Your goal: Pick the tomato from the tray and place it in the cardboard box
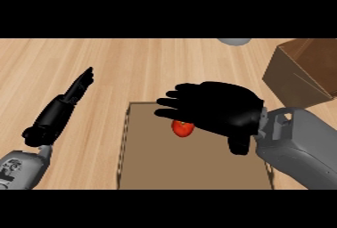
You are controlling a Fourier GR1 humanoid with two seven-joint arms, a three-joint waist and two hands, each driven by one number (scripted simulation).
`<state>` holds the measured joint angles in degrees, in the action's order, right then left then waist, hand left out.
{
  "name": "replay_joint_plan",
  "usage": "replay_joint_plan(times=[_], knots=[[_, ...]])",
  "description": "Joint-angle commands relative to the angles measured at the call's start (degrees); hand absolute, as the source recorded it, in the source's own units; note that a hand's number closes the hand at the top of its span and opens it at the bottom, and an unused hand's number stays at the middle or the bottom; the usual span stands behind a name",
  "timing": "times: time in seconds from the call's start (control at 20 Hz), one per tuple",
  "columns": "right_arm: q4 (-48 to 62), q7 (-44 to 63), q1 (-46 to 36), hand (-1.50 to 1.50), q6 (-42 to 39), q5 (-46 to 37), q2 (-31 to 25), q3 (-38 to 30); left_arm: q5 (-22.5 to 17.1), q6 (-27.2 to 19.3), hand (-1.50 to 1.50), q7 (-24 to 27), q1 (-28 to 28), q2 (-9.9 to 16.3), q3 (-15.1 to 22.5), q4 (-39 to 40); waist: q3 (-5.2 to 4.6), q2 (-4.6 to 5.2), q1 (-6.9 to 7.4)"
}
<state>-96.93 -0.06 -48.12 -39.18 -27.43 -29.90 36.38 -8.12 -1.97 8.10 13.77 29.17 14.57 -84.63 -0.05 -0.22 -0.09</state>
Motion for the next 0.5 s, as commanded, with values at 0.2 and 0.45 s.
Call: replay_joint_plan(times=[0.2, 0.45], knots=[[-1.5, 5.5, 4.6, -1.5, -5.7, -6.1, 6.6, -0.4, 1.9, 1.7, 0.0, -4.4, 0.3, -1.8, -2.5, -4.8, 0.05, 0.13, 0.38], [0.8, 4.9, 8.8, -1.5, 1.7, -16.8, 9.3, 5.4, 4.5, 0.8, 0.0, -4.4, -2.1, -4.8, -1.0, -5.6, 0.07, 0.23, 0.61]])
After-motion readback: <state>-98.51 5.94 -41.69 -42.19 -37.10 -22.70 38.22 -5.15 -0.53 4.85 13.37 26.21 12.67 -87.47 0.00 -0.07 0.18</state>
